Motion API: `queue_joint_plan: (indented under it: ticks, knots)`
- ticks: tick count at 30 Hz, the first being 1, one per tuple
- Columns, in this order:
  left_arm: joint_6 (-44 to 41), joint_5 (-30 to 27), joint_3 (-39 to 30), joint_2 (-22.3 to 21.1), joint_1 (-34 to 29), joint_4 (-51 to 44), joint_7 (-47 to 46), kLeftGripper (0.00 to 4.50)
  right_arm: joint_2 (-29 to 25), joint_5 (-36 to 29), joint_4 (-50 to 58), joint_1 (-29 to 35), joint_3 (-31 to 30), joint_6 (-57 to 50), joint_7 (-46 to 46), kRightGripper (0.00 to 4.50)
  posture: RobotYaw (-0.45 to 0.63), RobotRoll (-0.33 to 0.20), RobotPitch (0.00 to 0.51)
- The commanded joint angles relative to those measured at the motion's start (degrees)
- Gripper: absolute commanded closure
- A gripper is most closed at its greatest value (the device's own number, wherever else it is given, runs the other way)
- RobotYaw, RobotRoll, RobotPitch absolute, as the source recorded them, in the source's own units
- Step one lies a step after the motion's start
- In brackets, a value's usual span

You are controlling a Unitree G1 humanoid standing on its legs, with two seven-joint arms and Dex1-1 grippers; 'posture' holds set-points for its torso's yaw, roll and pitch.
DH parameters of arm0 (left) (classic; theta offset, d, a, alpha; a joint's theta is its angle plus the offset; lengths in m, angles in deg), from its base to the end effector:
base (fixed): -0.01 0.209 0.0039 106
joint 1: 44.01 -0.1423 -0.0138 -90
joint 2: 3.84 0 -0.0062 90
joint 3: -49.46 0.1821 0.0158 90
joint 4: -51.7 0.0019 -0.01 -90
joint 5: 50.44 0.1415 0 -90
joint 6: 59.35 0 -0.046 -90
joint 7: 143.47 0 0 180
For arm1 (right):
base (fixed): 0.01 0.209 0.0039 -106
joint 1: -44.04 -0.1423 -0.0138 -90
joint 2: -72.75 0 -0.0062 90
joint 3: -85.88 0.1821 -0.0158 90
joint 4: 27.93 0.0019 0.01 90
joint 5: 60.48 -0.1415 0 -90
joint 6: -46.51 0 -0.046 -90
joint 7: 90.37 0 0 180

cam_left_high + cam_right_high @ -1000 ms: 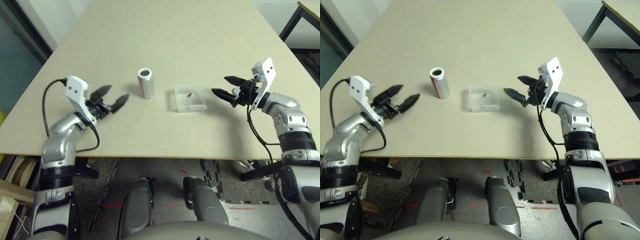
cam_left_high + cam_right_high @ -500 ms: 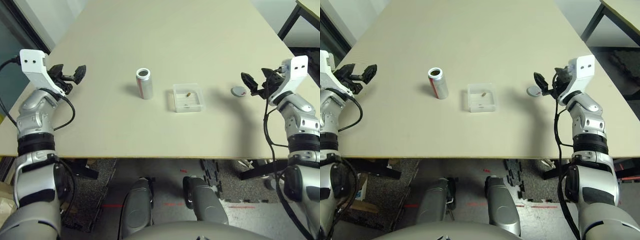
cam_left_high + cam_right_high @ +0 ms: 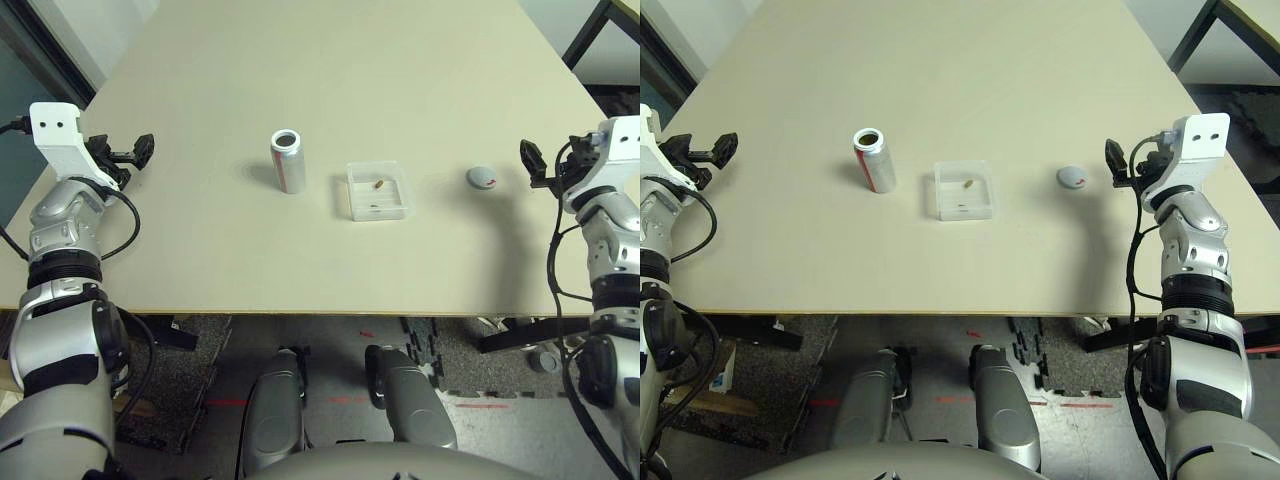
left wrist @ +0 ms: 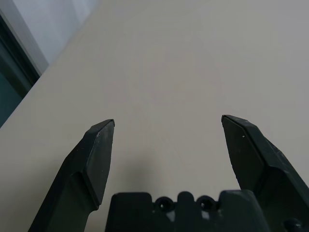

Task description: Pour the medicine from the bottle into the box.

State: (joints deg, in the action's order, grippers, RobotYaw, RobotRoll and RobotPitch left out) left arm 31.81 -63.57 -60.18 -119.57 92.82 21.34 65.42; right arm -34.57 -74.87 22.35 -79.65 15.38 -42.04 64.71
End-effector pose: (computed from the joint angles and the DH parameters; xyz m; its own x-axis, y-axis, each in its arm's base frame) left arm 0.2952 0.3581 0.1645 0.9974 0.0706 0.0122 -0.0712 0.9960 0.0539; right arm 0.2857 -0.3245 0.1339 0.9972 -0.0089 0.0747 0.0155 0.9960 -0.0883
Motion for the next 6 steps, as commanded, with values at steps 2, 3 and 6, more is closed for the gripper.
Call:
queue_joint_plan:
  ticks: [2,3,6]
  knots:
    - [0.6,1.0,0.5,-0.8,1.1,1.8,-0.2,0.05,-0.5,-0.8,0.8,1.3,0.8,0.2,-0.8,0.00,-0.14,0.000,0.230]
    - [0.7,1.0,0.5,-0.8,1.1,1.8,-0.2,0.05,-0.4,-0.8,0.8,1.3,0.8,0.3,-0.8,0.00,-0.15,0.000,0.230]
    - [0.8,1.0,0.6,-0.6,1.1,1.9,-0.2,0.05,-0.3,-0.9,0.9,1.4,0.9,0.4,-0.8,0.00,-0.15,0.000,0.228]
